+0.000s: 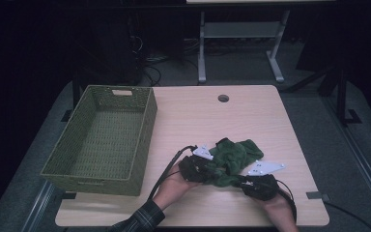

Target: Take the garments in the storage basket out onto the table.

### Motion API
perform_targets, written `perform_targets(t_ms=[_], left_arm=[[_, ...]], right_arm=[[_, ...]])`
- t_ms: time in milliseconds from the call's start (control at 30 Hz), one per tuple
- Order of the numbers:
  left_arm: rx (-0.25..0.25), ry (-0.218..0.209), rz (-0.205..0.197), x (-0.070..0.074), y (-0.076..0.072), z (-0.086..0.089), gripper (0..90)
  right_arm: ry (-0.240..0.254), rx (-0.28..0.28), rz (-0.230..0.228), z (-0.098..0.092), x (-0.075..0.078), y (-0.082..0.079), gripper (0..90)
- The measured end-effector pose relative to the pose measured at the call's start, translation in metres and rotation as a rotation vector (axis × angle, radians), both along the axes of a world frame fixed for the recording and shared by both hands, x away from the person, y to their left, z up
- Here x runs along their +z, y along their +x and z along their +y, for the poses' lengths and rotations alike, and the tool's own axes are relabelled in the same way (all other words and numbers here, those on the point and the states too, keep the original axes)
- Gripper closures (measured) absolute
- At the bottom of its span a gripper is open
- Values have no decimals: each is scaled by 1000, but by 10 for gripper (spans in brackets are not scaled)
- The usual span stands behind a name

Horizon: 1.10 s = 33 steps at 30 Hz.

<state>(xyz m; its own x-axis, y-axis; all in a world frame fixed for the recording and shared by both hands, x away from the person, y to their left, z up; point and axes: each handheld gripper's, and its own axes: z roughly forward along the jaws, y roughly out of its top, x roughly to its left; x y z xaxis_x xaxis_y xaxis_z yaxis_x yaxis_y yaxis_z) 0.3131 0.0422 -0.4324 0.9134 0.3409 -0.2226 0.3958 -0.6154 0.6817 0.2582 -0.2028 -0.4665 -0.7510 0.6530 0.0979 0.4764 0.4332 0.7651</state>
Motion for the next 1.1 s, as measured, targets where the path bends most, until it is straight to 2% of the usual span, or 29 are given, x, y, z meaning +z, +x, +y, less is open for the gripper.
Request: perform_targets(t_ms=[233, 367, 500, 700, 833, 900, 933, 967, 1000, 1100], left_arm=[[41, -59, -5, 16, 1, 19, 831], [64, -61, -7, 20, 0, 33, 831], [88, -46, -13, 21, -2, 48, 832], [125, -15, 26, 7, -6, 69, 834], [132, 60, 59, -6, -9, 69, 832], [131, 86, 46, -8, -9, 68, 827], [140, 78, 52, -8, -9, 68, 817], [144, 71, 52, -6, -8, 69, 789], [149, 69, 45, -4, -8, 71, 789], [169, 42, 27, 7, -8, 77, 760]], right_arm=[[13, -25, -34, -18, 11, -2, 765], [14, -53, -43, -32, 14, -5, 765], [4, -77, -46, -44, 17, -8, 765], [-38, -100, -35, -57, 14, -12, 764], [-88, -111, -4, -62, 7, -12, 760], [-96, -114, 0, -62, 6, -12, 751], [-92, -114, 3, -62, 5, -12, 731], [-70, -109, 6, -63, 6, -12, 662], [-70, -109, 6, -63, 6, -12, 662], [-37, -107, -1, -68, 11, -13, 588]])
